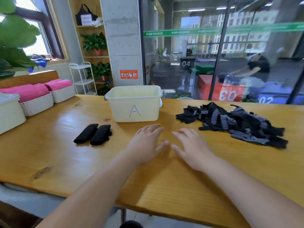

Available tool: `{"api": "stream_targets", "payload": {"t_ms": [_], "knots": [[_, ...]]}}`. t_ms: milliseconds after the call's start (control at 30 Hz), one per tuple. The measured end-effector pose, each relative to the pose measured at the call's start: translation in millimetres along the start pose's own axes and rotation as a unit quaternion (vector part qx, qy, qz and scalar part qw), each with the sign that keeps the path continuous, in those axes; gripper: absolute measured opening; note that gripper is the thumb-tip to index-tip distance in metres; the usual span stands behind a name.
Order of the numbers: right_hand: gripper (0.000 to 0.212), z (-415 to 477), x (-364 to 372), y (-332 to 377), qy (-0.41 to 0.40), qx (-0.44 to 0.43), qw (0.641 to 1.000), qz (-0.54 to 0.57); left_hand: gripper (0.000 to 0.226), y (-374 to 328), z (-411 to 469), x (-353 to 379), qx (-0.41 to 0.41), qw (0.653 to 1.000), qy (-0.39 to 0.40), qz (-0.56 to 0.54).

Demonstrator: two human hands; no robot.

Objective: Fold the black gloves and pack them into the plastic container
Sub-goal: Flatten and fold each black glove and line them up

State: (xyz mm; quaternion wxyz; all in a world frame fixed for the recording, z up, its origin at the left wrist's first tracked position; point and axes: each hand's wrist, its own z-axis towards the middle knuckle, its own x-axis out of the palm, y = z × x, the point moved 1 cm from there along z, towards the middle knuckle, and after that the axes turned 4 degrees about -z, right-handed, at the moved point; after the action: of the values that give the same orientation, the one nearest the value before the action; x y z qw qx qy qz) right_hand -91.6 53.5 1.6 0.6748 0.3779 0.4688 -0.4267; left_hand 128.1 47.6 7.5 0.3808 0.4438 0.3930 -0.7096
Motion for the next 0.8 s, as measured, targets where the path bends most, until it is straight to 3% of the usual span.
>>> {"api": "stream_targets", "payload": {"t_ms": [433, 800], "knots": [[0.065, -79.8, -20.8, -136.0, -0.002, 0.151, 0.988, -0.008, 0.070, -101.0, 54.7, 55.3, 0.109, 0.992, 0.066, -0.012], [0.068, -48.0, -10.6, -163.8, -0.003, 0.185, 0.982, -0.042, 0.073, -105.5, 88.1, 80.3, 0.078, 0.995, 0.056, -0.042]]}}
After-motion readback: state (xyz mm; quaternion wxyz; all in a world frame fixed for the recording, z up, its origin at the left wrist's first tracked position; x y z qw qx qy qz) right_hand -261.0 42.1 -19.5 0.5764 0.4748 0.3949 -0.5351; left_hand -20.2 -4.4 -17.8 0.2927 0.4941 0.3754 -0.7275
